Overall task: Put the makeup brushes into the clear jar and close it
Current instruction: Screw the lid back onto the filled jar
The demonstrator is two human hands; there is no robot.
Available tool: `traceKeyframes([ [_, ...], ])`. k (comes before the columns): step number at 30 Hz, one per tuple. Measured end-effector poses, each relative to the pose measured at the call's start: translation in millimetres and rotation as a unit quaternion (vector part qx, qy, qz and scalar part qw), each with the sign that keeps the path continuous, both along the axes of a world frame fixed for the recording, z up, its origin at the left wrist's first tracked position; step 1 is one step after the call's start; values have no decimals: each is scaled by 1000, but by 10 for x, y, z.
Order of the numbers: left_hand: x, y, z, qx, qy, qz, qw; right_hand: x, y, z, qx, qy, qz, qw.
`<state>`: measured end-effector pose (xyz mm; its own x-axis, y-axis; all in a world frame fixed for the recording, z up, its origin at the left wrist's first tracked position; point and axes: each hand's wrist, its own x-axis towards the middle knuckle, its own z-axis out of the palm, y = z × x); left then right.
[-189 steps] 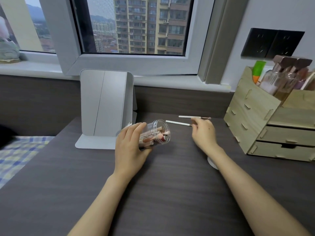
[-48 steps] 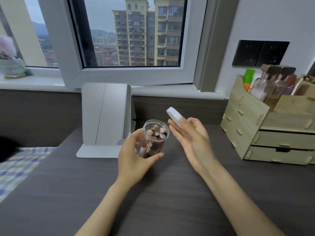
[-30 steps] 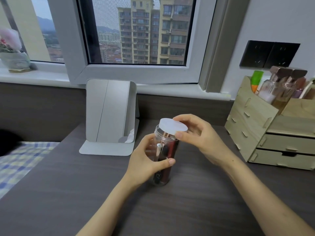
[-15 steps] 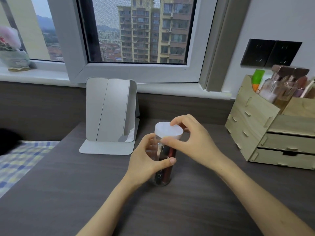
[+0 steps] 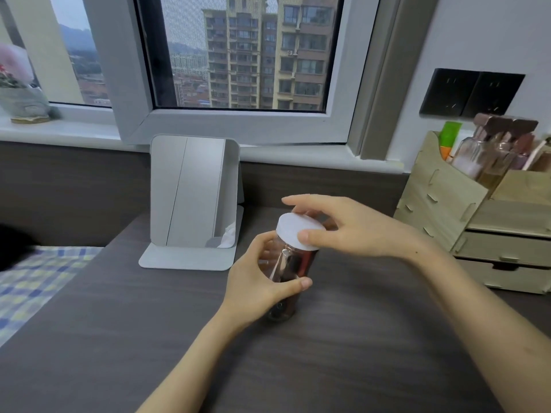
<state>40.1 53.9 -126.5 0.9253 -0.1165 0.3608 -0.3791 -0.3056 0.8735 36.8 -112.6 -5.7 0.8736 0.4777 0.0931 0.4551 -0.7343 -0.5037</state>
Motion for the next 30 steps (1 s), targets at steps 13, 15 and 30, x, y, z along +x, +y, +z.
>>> traceKeyframes([
  [13, -15, 10, 38, 17, -27, 0, 999, 63, 167, 265, -224, -20, -15, 974],
  [15, -15, 9, 42, 15, -28, -1, 999, 81, 141, 266, -212, 7, 28, 977],
  [30, -80, 8, 82, 57, -68, 0, 996, 8, 310, 39, -258, -133, -77, 954],
])
